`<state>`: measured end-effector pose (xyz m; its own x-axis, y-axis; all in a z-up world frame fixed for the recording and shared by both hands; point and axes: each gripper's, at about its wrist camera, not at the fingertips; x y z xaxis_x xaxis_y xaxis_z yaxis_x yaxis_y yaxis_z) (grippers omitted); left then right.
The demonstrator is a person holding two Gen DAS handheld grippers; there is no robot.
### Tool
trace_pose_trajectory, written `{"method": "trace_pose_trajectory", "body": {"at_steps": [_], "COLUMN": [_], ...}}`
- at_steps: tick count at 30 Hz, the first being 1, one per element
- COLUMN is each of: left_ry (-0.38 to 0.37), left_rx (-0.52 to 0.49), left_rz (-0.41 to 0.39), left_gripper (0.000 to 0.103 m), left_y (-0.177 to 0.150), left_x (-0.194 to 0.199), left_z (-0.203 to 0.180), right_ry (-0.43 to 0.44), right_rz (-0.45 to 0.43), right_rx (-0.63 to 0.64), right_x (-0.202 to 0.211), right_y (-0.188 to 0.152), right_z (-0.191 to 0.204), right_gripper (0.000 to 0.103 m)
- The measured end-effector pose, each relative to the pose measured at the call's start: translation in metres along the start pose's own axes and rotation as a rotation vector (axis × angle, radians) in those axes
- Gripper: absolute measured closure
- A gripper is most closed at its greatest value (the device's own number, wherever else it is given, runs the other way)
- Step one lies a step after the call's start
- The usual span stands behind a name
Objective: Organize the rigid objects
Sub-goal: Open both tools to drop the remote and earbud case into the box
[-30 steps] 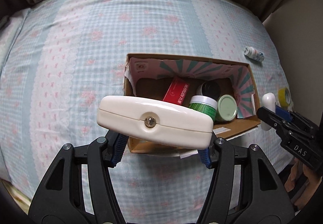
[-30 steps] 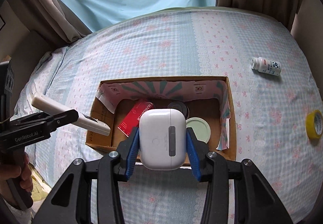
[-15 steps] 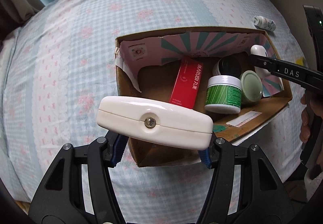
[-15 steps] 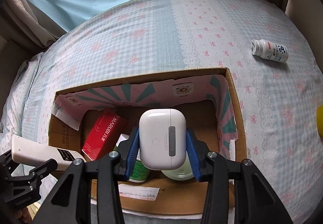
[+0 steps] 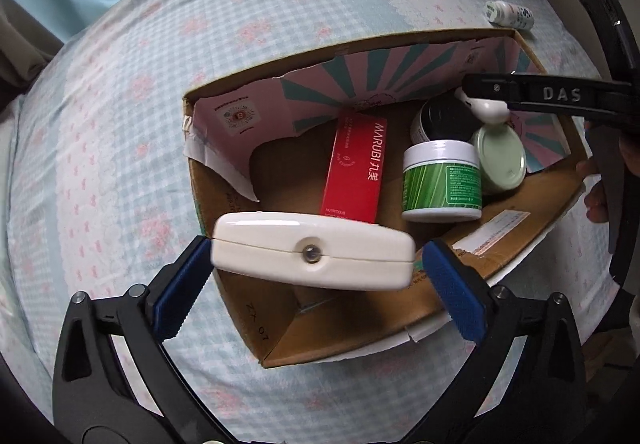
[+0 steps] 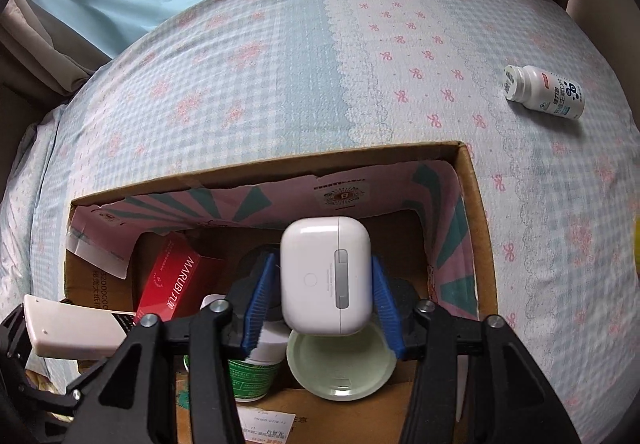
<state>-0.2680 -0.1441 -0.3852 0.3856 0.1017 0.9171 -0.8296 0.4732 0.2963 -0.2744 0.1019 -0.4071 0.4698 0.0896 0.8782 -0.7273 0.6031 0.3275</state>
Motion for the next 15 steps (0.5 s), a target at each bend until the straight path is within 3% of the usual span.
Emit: {"method": "trace_pose_trajectory", "body": {"at_steps": [1,4,15], "left_ry": [0.018,0.006,-0.045], "left_rx": [-0.025,-0.034,0.119], "left_rz": [-0.012,-0.023,-0.008], "left_gripper": [0.000,0.000,0.000], "left_y": [-0.001,-0.004,-0.027], "left_x": [0.003,0.009,0.026], "left_z": [-0.002,0.000,0.038], "right_ry": [0.022,0.020,0.025], "right_rz": [-0.017,-0.037,-0.080], "right_rx": [0.014,0.052,0.059], "right_x": [0.005,0.015,0.042], "right_y": [-0.001,-0.003,-0.010], "right_z": [0.002,0.009,0.004], "right_gripper": [0.000,0.000,0.000]}}
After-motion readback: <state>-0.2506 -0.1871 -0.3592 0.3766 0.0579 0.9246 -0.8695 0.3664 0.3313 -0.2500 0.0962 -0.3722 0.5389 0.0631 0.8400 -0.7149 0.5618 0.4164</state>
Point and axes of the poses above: each gripper's, at about its wrist camera, not at the fingertips, and x roughly against the way its jaws point, z to its left, y to its top, and after that the axes turned 14 degrees about y, right-handed
